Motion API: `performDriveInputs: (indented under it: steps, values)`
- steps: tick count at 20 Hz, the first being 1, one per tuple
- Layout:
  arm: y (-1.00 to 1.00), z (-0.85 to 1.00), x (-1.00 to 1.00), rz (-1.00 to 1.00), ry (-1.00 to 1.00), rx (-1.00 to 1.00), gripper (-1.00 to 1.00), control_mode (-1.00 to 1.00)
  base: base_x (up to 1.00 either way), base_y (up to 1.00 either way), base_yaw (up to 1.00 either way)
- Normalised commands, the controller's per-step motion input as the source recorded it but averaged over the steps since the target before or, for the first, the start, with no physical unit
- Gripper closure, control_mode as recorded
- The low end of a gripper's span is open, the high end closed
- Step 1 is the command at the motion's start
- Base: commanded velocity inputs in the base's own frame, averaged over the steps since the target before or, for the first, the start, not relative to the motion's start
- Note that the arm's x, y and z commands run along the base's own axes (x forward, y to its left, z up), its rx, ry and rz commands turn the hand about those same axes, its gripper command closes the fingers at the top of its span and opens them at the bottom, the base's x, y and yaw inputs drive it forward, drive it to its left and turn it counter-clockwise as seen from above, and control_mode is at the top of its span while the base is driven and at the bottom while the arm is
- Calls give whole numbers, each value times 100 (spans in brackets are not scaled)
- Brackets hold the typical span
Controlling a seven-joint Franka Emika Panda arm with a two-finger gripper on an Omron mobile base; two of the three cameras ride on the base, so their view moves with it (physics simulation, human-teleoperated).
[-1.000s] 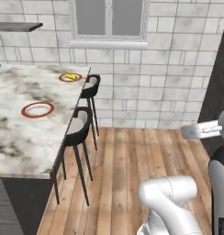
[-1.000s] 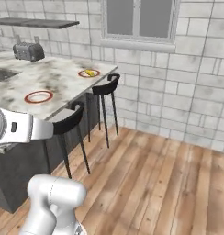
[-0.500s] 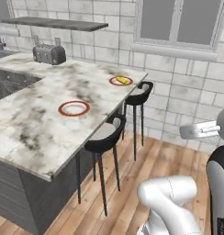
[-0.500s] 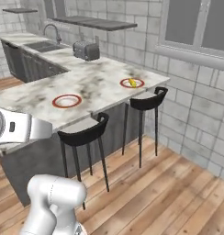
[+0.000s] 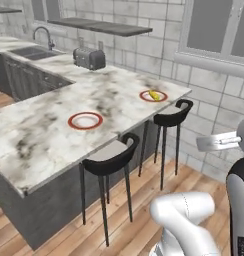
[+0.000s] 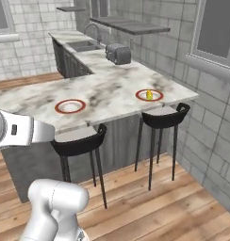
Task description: Transport the steak and corn to the fridge. Place the steak on the rack containing meat and place the corn on the rack containing the vegetable, ensuring meats and vegetables are on different racks.
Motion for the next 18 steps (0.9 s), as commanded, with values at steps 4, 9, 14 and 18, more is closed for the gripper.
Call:
performDriveInputs:
  steps: [4,9,14,18]
  values:
    - [0,0,0,0,0,0,-100,100,15,-100,41]
    - [0,0,0,0,0,0,-100,100,2,-100,34]
    - [0,0,0,0,0,0,-100,100,13,-100,23]
    - [0,0,0,0,0,0,-100,100,59,-93,21]
